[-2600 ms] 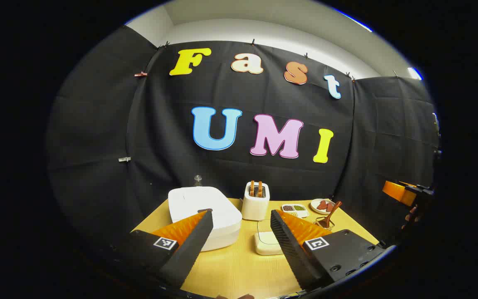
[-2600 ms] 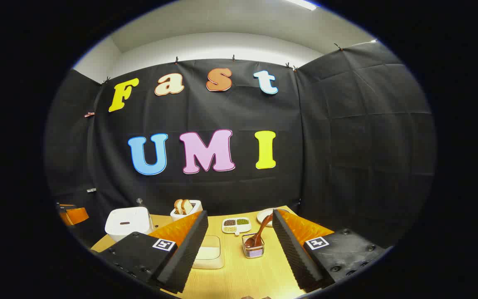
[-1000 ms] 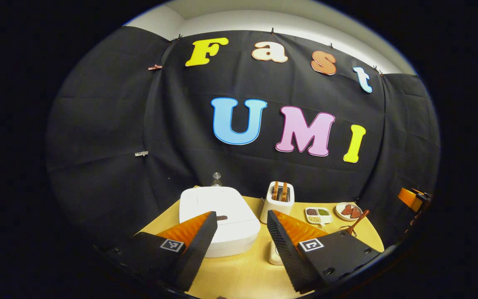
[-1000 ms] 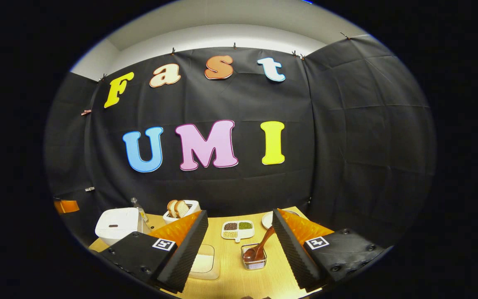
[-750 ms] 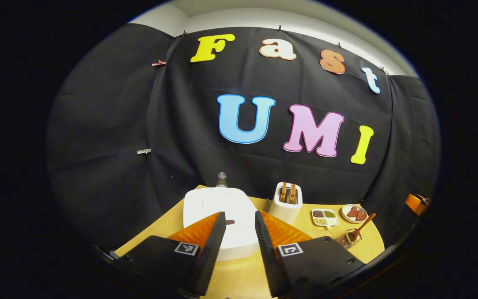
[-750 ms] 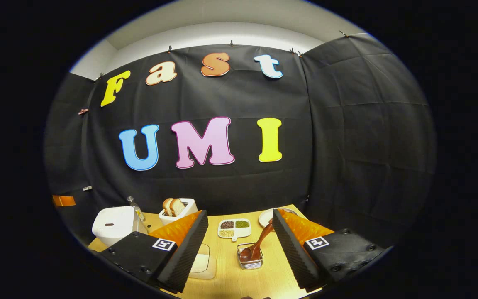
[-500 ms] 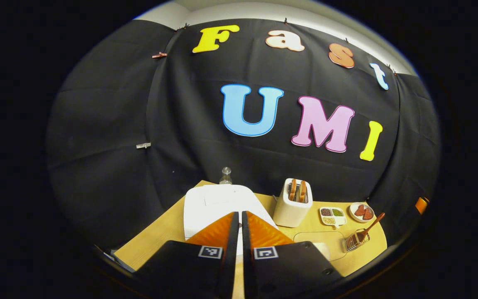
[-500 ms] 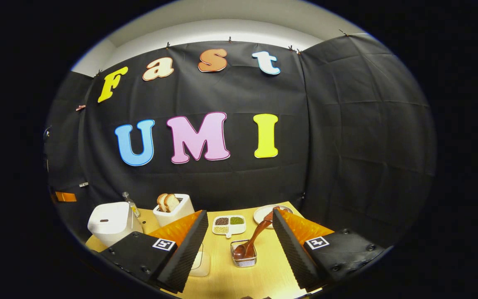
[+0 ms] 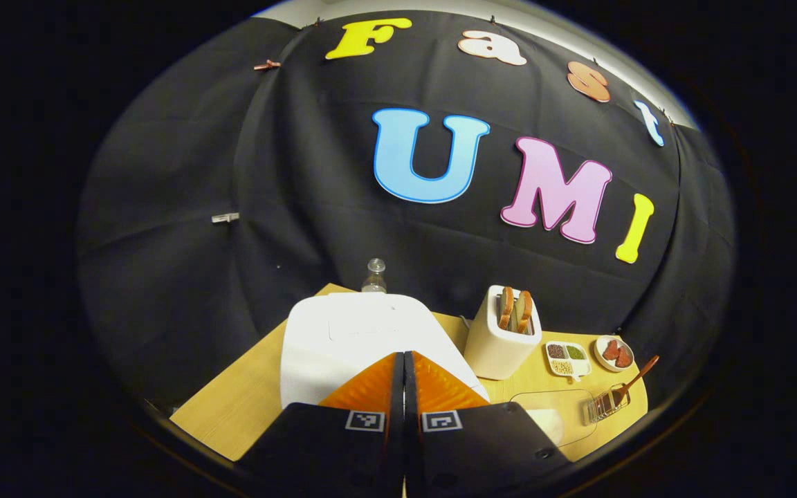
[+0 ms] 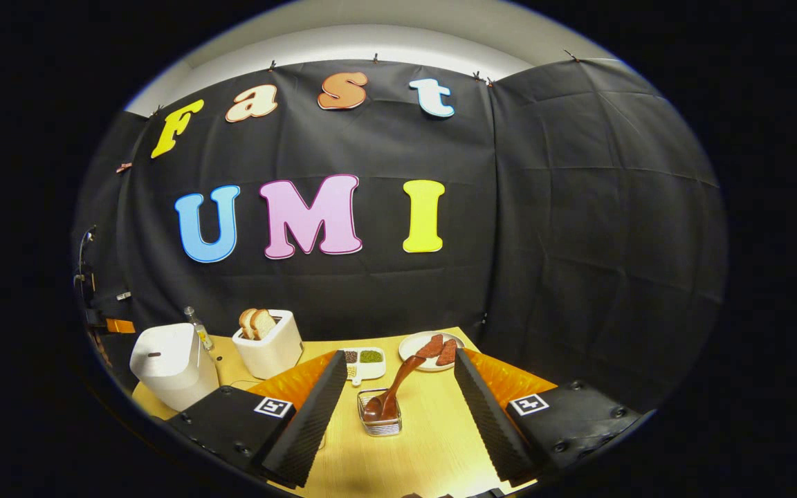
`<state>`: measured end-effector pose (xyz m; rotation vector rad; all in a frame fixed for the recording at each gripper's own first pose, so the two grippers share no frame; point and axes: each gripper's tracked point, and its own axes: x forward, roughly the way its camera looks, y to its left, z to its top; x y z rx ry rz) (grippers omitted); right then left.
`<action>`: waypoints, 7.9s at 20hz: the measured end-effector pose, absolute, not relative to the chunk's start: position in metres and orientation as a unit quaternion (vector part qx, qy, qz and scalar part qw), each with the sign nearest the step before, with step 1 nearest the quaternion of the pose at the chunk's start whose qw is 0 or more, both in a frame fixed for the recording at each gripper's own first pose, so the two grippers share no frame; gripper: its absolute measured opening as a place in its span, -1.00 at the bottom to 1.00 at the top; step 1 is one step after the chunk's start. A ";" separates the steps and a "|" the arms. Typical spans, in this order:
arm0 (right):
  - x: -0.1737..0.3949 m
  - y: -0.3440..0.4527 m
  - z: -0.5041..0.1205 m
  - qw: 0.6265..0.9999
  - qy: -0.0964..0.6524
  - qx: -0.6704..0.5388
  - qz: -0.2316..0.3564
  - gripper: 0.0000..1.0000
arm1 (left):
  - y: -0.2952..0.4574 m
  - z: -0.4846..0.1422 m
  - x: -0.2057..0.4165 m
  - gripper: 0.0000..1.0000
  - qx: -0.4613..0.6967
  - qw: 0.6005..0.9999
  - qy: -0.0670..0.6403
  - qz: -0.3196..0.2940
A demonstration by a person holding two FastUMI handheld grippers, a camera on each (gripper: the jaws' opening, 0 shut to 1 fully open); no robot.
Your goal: Close the left gripper, press the button to open the rice cooker; take a wooden spoon from the chopstick holder with the right hand, scoop a spoonful of rice and pour it into the rice cooker, then put the wooden spoon back into the chopstick holder.
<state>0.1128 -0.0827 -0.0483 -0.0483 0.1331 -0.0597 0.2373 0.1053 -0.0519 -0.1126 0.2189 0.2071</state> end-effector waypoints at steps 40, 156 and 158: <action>0.141 -0.065 -0.086 0.994 0.104 -0.006 0.040 0.95 | -0.007 0.006 0.102 -0.88 0.016 0.996 0.011 0.086; 0.201 0.149 -0.276 0.891 0.333 0.310 -0.005 -0.67 | 0.110 -0.215 0.025 0.92 -0.151 0.970 0.180 0.067; 0.201 0.133 -0.269 0.887 0.326 0.327 -0.019 -0.67 | 0.106 -0.212 0.025 0.92 -0.149 0.971 0.179 0.062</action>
